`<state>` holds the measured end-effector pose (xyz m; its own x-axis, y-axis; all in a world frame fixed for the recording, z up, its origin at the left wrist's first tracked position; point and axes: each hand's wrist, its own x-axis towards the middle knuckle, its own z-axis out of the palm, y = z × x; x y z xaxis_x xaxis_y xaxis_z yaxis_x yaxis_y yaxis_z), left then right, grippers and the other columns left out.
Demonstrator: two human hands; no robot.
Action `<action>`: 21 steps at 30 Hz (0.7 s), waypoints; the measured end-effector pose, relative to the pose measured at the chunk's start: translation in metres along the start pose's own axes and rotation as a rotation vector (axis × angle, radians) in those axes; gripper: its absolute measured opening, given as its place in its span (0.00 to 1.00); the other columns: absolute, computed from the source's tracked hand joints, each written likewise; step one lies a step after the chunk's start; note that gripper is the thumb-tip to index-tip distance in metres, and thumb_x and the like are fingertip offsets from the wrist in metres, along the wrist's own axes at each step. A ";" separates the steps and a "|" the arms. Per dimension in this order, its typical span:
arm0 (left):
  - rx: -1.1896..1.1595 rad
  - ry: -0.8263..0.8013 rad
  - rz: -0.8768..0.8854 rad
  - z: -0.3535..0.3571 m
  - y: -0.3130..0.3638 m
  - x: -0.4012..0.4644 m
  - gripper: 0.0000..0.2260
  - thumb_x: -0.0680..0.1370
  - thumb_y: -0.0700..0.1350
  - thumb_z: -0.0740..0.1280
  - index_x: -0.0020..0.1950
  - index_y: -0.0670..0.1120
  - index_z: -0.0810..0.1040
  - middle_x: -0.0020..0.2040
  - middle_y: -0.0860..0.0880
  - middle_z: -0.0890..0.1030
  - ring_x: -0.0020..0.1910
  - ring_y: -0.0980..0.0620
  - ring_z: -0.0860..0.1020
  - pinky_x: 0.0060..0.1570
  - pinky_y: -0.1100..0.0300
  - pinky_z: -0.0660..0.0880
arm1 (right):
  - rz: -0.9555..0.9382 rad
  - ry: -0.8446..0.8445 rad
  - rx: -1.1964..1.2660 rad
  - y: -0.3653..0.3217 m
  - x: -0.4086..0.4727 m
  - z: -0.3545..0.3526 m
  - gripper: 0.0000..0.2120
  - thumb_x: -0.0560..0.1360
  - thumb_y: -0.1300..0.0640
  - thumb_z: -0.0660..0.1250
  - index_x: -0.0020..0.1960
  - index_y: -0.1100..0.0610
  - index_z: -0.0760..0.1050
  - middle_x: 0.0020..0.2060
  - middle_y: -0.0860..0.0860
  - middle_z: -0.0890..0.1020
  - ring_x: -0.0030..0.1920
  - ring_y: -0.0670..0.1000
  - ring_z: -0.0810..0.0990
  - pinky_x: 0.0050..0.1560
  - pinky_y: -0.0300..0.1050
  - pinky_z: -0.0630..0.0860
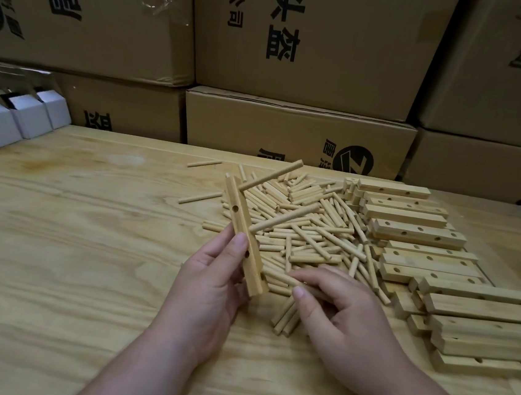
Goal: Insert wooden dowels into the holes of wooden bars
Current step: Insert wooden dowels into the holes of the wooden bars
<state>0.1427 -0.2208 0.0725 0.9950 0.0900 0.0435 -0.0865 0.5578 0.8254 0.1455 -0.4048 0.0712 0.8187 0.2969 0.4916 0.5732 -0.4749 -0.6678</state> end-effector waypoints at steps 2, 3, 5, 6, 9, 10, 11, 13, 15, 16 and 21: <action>0.006 0.005 0.034 0.000 0.000 0.001 0.16 0.75 0.48 0.70 0.62 0.48 0.84 0.51 0.48 0.85 0.46 0.51 0.82 0.44 0.56 0.80 | -0.005 0.003 -0.003 0.000 0.001 0.000 0.09 0.75 0.54 0.68 0.53 0.50 0.85 0.41 0.43 0.80 0.44 0.45 0.81 0.41 0.31 0.72; 0.014 -0.002 0.049 0.000 0.000 0.001 0.17 0.75 0.47 0.70 0.63 0.49 0.83 0.53 0.47 0.86 0.47 0.51 0.83 0.44 0.56 0.81 | -0.009 0.003 -0.009 0.001 0.001 0.000 0.09 0.75 0.54 0.68 0.52 0.50 0.85 0.39 0.43 0.79 0.41 0.46 0.80 0.39 0.31 0.71; 0.044 -0.014 0.071 0.000 0.000 0.001 0.18 0.75 0.47 0.70 0.64 0.50 0.83 0.57 0.45 0.86 0.50 0.50 0.85 0.43 0.56 0.82 | -0.018 0.006 -0.034 0.001 0.001 0.000 0.10 0.74 0.54 0.68 0.52 0.51 0.86 0.38 0.43 0.77 0.39 0.45 0.79 0.38 0.29 0.68; 0.067 -0.016 0.078 -0.001 -0.001 0.002 0.19 0.74 0.47 0.71 0.65 0.50 0.82 0.58 0.45 0.85 0.53 0.49 0.85 0.44 0.56 0.82 | -0.021 0.005 -0.049 0.001 0.002 -0.001 0.10 0.74 0.54 0.68 0.52 0.50 0.86 0.38 0.41 0.77 0.38 0.45 0.79 0.37 0.29 0.68; 0.133 -0.021 0.085 -0.006 -0.005 0.003 0.23 0.73 0.46 0.73 0.69 0.50 0.80 0.62 0.46 0.84 0.62 0.45 0.82 0.52 0.54 0.82 | -0.039 -0.015 -0.105 0.001 0.002 -0.004 0.10 0.74 0.54 0.69 0.53 0.49 0.85 0.39 0.39 0.76 0.38 0.43 0.79 0.37 0.31 0.71; 0.158 -0.034 0.092 -0.008 -0.007 0.004 0.22 0.73 0.46 0.73 0.67 0.50 0.80 0.62 0.46 0.84 0.63 0.46 0.81 0.55 0.54 0.81 | -0.047 -0.025 -0.127 0.000 0.001 -0.005 0.10 0.74 0.53 0.69 0.53 0.48 0.85 0.38 0.38 0.76 0.39 0.43 0.79 0.38 0.34 0.73; 0.190 -0.054 0.102 -0.009 -0.009 0.004 0.21 0.72 0.46 0.74 0.66 0.52 0.82 0.62 0.47 0.84 0.63 0.47 0.81 0.57 0.56 0.80 | -0.053 -0.038 -0.152 -0.001 0.001 -0.006 0.11 0.74 0.52 0.68 0.53 0.48 0.85 0.38 0.37 0.77 0.39 0.43 0.80 0.39 0.36 0.75; 0.260 -0.089 0.127 -0.009 -0.011 0.004 0.21 0.70 0.51 0.76 0.63 0.58 0.83 0.62 0.48 0.84 0.64 0.51 0.81 0.60 0.59 0.78 | -0.043 -0.077 -0.184 -0.003 0.001 -0.006 0.12 0.73 0.48 0.66 0.53 0.47 0.85 0.38 0.36 0.81 0.40 0.43 0.80 0.42 0.44 0.78; 0.294 -0.098 0.145 -0.011 -0.012 0.005 0.21 0.69 0.53 0.75 0.62 0.60 0.83 0.62 0.49 0.84 0.65 0.52 0.80 0.63 0.58 0.77 | -0.035 -0.099 -0.182 -0.004 0.000 -0.006 0.14 0.73 0.46 0.65 0.53 0.46 0.85 0.36 0.36 0.81 0.40 0.45 0.80 0.42 0.47 0.78; 0.298 -0.102 0.150 -0.011 -0.012 0.005 0.20 0.69 0.53 0.75 0.61 0.61 0.83 0.62 0.50 0.84 0.65 0.52 0.80 0.64 0.56 0.76 | -0.044 -0.102 -0.182 -0.004 0.000 -0.006 0.13 0.73 0.46 0.65 0.53 0.47 0.84 0.35 0.35 0.79 0.39 0.44 0.80 0.42 0.46 0.78; 0.284 -0.104 0.141 -0.011 -0.014 0.006 0.17 0.72 0.52 0.73 0.61 0.61 0.83 0.53 0.53 0.86 0.49 0.60 0.82 0.57 0.58 0.75 | -0.129 -0.144 -0.211 -0.009 -0.001 -0.005 0.10 0.78 0.50 0.65 0.55 0.48 0.82 0.42 0.37 0.81 0.42 0.41 0.81 0.43 0.45 0.78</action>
<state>0.1490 -0.2195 0.0549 0.9752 0.0569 0.2141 -0.2213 0.2922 0.9304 0.1397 -0.4048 0.0798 0.7446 0.4739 0.4702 0.6654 -0.5832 -0.4659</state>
